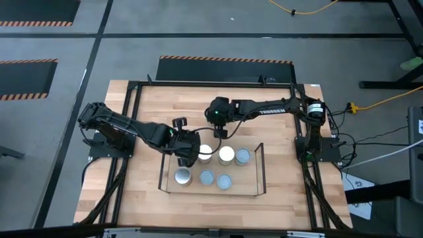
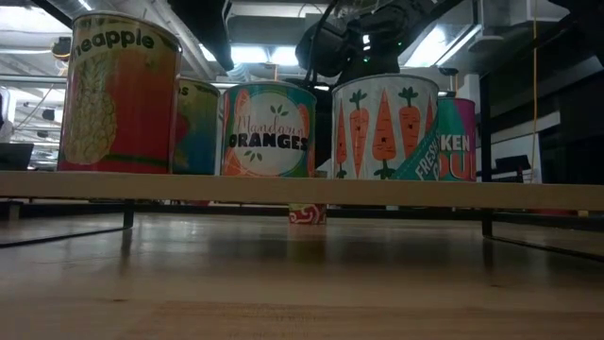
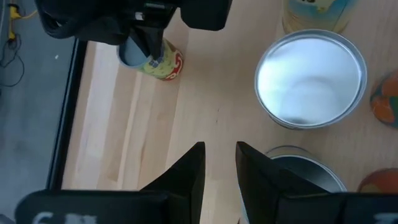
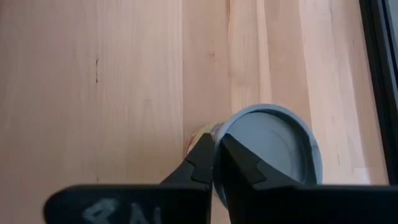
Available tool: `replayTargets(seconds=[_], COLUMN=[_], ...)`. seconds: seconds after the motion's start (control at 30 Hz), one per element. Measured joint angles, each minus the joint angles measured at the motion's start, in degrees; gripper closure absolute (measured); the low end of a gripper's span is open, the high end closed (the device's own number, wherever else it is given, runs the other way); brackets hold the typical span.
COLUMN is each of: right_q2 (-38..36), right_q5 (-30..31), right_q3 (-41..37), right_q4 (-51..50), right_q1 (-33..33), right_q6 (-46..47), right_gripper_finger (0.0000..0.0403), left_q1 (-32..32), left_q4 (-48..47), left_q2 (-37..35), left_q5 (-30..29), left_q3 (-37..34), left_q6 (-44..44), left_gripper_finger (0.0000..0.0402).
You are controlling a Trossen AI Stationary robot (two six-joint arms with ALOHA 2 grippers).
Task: Pick and place cans onto a shelf
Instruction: Put the green yellow canned spaghetti sauce on the shelf
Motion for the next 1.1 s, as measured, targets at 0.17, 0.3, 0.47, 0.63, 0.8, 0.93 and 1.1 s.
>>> replayTargets(seconds=[0.17,0.3,0.47,0.63,0.8,0.93,1.1], right_q2=[-0.53,-2.42,-6.26,-8.73,-9.05,-9.1,-9.11], right_q5=[0.09,0.13,0.39,0.78,0.77,0.77,0.76], right_q3=[-0.03,-0.22,1.22,8.36,19.64,29.13,40.06], right_q4=[-0.92,-3.08,-8.95,-19.52,-31.42,-38.89,-46.94], right_q1=[-0.02,-0.04,0.07,0.77,2.6,5.18,9.24], right_q6=[-0.11,-0.27,-0.28,-0.16,-0.07,0.21,4.09], right_gripper_finger=[0.0385,0.0386,0.0386,0.0386,0.0386,0.0386,0.0386], left_q1=[0.0,-0.45,-0.44,-0.92,-2.77,-3.72,-3.93], left_q4=[0.4,-0.11,-0.97,-1.81,1.49,12.21,26.49], left_q2=[-1.43,-5.28,-12.91,-20.69,-28.57,-35.95,-44.29], left_q5=[-0.29,-3.19,-4.82,-5.17,-5.91,-5.45,-1.11], left_q3=[0.12,0.11,0.12,0.06,-2.64,-11.35,-25.36], left_q6=[0.08,0.78,2.03,2.43,5.83,10.14,15.99], left_gripper_finger=[0.0319,0.0319,0.0319,0.0319,0.0319,0.0319,0.0319])
